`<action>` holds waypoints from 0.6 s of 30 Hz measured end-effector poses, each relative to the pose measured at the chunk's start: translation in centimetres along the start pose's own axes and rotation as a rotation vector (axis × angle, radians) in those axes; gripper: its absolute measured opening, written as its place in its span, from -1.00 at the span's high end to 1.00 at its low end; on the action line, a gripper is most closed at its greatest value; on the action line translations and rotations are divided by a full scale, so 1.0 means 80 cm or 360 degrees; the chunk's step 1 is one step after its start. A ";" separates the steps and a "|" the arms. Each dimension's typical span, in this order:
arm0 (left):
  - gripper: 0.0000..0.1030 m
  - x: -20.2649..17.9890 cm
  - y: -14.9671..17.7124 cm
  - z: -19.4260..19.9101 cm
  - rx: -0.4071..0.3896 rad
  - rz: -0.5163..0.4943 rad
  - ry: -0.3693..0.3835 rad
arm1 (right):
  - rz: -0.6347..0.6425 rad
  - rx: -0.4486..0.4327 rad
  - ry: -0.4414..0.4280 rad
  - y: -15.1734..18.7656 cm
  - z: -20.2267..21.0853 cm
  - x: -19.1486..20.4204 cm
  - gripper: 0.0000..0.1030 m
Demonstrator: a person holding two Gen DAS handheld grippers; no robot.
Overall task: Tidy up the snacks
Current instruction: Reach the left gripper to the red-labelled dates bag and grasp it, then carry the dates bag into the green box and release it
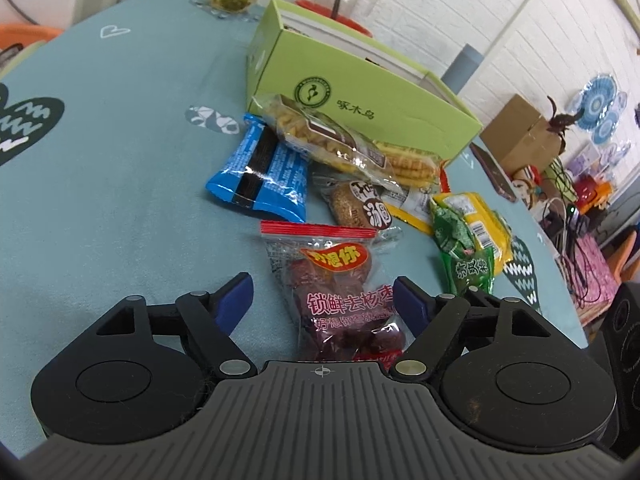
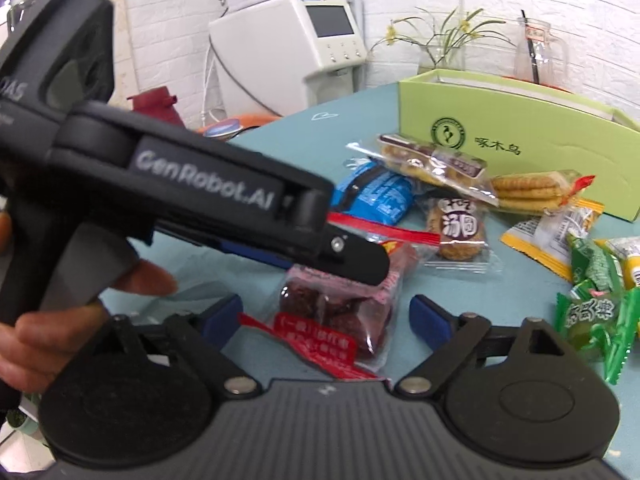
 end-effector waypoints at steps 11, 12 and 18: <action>0.74 -0.047 -0.018 0.011 -0.0020 -0.0001 0.0182 | 0.0127 -0.0147 0.0101 -0.021 0.040 -0.007 -0.42; 0.75 -0.055 -0.030 0.011 -0.0045 -0.0017 0.0195 | 0.0122 -0.0179 0.0109 -0.032 0.044 -0.014 -0.42; 0.74 -0.109 -0.152 -0.027 -0.0147 -0.0142 0.0302 | 0.0248 -0.0390 0.0285 -0.122 0.046 -0.089 -0.42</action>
Point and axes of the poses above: each gripper's, at about its wrist camera, not at the fingertips, and z roughly against the way its jaws point, x to its left, y to its underside, the point moved 10 cm from there along -z, roughly the way its jaws point, and after that the axes turned 12 degrees about y, right-handed, at the moved point
